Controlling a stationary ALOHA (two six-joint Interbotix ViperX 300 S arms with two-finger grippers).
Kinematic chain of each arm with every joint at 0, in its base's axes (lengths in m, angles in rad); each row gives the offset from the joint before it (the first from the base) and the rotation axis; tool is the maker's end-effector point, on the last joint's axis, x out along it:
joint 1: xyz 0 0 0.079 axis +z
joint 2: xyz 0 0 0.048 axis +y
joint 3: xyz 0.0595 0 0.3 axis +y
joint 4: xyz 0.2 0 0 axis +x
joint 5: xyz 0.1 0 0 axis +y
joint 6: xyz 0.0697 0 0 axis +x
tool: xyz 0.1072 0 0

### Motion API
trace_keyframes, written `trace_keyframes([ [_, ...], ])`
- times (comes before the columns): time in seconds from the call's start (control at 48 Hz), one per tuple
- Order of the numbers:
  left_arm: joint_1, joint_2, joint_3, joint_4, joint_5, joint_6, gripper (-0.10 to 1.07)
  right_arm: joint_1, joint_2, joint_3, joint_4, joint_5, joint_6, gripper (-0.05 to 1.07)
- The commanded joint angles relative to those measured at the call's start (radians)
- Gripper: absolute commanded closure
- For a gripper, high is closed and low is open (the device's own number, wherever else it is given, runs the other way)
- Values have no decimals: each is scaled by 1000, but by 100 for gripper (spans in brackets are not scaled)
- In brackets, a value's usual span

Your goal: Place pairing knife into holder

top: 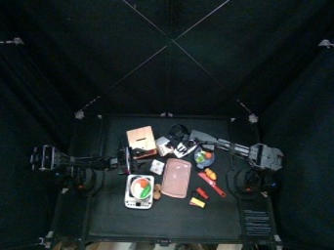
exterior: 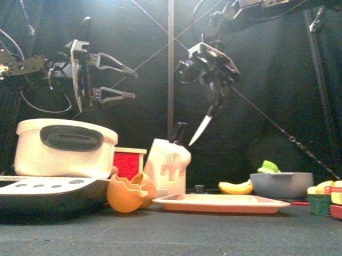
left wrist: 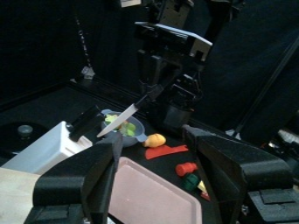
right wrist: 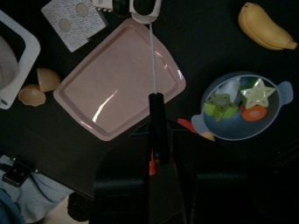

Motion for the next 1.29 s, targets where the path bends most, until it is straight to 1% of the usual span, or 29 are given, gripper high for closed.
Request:
trace_keyframes([
  [0.0, 8, -8, -9, 5, -9, 3, 6, -8, 2, -46, -8, 8, -3, 51],
  [0.229, 12, -8, -3, 8, -9, 3, 6, -8, 38, -87, -25, 14, -6, 51],
  [0.354, 12, -9, -2, 8, -9, 3, 6, -8, 48, -101, -46, 21, -5, 51],
  [0.792, 15, -11, 6, 8, -9, 3, 6, -8, 103, -144, -60, 32, -6, 51],
  [1.271, 15, -11, 9, 12, -9, 2, 6, -8, 135, -164, -77, 5, -6, 50],
])
